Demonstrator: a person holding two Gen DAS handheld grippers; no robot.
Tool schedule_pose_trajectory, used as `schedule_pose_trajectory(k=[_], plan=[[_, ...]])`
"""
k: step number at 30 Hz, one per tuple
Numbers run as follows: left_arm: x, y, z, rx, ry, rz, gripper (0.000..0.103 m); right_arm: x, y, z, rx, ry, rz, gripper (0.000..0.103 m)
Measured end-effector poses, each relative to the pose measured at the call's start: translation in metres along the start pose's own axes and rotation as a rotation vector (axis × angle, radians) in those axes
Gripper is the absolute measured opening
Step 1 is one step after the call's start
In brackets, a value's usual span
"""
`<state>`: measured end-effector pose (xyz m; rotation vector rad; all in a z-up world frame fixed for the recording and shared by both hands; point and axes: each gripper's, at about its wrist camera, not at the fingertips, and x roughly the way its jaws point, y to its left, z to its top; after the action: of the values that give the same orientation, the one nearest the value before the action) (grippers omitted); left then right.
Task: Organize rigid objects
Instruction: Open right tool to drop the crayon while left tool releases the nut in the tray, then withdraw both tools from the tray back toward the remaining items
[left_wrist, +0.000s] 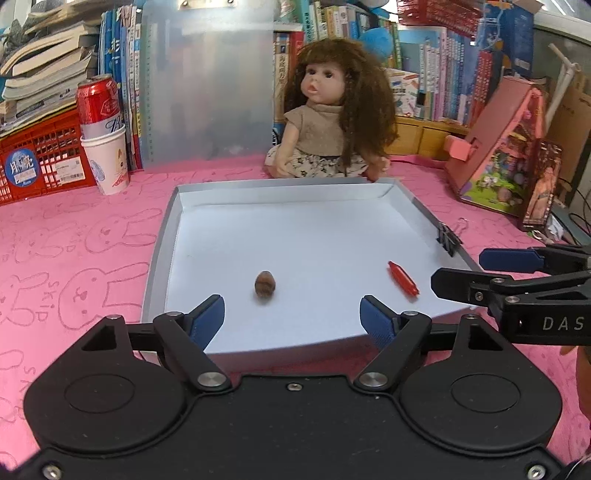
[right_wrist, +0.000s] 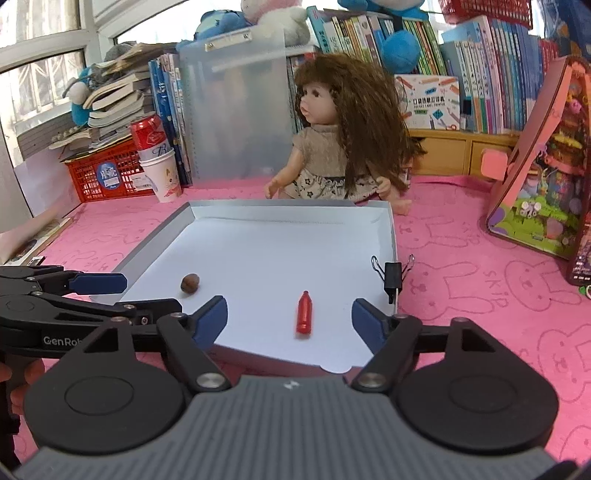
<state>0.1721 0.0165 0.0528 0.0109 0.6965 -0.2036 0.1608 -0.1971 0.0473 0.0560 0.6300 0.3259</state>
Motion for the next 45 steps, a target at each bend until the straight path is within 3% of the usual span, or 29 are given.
schedule_pose_trajectory(k=[22, 45], plan=[[-0.052, -0.014, -0.043, 0.029, -0.063, -0.041, 0.081, -0.053, 0.017, -0.036, -0.090, -0.096, -0.008, 0.091], [-0.081, -0.022, -0.091, 0.058, -0.096, -0.029, 0.082, -0.085, 0.037, -0.085, -0.176, -0.161, -0.014, 0.094]])
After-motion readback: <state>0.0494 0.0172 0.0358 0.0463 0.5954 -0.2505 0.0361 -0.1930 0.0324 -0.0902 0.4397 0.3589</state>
